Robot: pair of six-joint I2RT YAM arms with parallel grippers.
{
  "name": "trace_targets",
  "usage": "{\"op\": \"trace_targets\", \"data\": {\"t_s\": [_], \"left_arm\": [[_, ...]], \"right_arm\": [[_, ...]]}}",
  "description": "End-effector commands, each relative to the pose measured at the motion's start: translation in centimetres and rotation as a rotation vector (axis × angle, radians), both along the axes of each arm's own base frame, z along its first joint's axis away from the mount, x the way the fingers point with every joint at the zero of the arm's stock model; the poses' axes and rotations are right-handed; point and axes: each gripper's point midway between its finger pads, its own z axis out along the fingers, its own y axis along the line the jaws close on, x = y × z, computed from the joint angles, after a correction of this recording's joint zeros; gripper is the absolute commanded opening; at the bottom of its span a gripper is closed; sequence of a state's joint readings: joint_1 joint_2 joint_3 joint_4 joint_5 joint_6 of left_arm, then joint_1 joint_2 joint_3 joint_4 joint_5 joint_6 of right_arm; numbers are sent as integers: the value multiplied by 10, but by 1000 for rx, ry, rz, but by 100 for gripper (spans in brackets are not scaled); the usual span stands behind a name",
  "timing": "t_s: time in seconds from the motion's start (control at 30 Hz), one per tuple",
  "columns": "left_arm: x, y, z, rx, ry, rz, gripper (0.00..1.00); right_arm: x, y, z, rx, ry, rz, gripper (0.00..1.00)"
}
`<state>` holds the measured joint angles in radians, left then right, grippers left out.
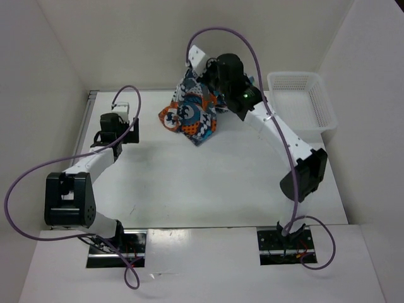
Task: Fold and stack the shorts
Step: Flatten the shorts out
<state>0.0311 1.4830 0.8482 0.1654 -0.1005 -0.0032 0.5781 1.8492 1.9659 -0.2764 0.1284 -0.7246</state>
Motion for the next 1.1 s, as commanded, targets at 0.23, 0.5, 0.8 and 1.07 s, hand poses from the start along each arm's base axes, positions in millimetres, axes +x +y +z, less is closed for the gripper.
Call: {"op": "trace_targets", "data": {"t_s": [0.23, 0.5, 0.8, 1.07], "left_arm": [[-24, -63, 7, -167, 75, -284, 100], [-39, -125, -28, -117, 154, -404, 100], [42, -181, -29, -45, -66, -423, 100], [45, -233, -41, -54, -155, -507, 100]], "right_arm": [[-156, -64, -228, -453, 560, 210, 0], [-158, -96, -245, -462, 609, 163, 0], [-129, -115, -208, -296, 574, 63, 0], [-141, -116, -216, -284, 591, 78, 0]]}}
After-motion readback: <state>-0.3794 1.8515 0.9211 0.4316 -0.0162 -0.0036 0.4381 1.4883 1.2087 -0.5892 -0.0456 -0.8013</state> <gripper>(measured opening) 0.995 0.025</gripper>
